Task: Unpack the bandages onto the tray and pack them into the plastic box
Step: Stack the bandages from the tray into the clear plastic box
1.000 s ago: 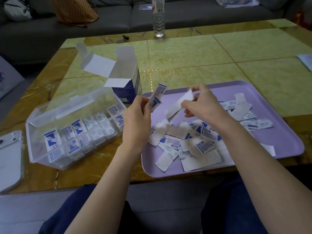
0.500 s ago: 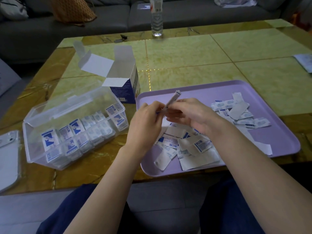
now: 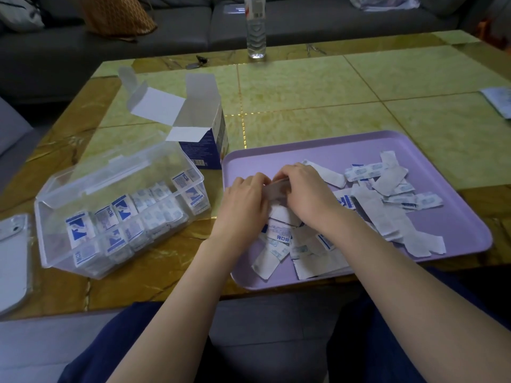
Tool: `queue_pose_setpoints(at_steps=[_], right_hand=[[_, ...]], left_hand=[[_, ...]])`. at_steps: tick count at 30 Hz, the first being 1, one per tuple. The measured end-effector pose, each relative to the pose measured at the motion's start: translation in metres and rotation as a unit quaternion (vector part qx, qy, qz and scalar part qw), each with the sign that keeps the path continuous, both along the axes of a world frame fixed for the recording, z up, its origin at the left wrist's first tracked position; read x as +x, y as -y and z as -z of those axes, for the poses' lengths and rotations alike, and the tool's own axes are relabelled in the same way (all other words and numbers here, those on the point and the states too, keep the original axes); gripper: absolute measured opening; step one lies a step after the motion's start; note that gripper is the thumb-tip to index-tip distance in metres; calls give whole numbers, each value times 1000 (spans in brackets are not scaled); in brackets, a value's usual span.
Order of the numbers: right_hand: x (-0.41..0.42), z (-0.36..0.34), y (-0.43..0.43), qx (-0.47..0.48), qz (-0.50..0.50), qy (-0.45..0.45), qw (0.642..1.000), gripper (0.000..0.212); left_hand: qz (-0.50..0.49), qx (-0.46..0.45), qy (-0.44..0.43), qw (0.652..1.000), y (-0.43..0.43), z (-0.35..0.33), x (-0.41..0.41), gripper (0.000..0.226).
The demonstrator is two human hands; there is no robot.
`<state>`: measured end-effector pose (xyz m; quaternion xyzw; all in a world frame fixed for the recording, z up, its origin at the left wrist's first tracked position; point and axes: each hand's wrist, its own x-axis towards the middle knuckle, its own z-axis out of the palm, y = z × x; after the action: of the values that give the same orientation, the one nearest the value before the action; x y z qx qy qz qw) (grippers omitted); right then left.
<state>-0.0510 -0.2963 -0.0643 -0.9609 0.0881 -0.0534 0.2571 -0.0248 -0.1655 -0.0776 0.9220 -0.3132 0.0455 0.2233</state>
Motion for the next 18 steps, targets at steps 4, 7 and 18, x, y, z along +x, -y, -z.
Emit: queue_pose_setpoints(at_steps=[4,7,18], right_hand=[[0,3,0,38,7,-18,999,40],[-1,4,-8,80,-14,-22,996,49],[4,8,-9,74,11,41,996,49]], left_hand=[[-48,57,2,997,-6,2,2,24],[-48,33,-32,998,-6,4,1,24],[-81,-45,4,996,-5,-2,0,17]])
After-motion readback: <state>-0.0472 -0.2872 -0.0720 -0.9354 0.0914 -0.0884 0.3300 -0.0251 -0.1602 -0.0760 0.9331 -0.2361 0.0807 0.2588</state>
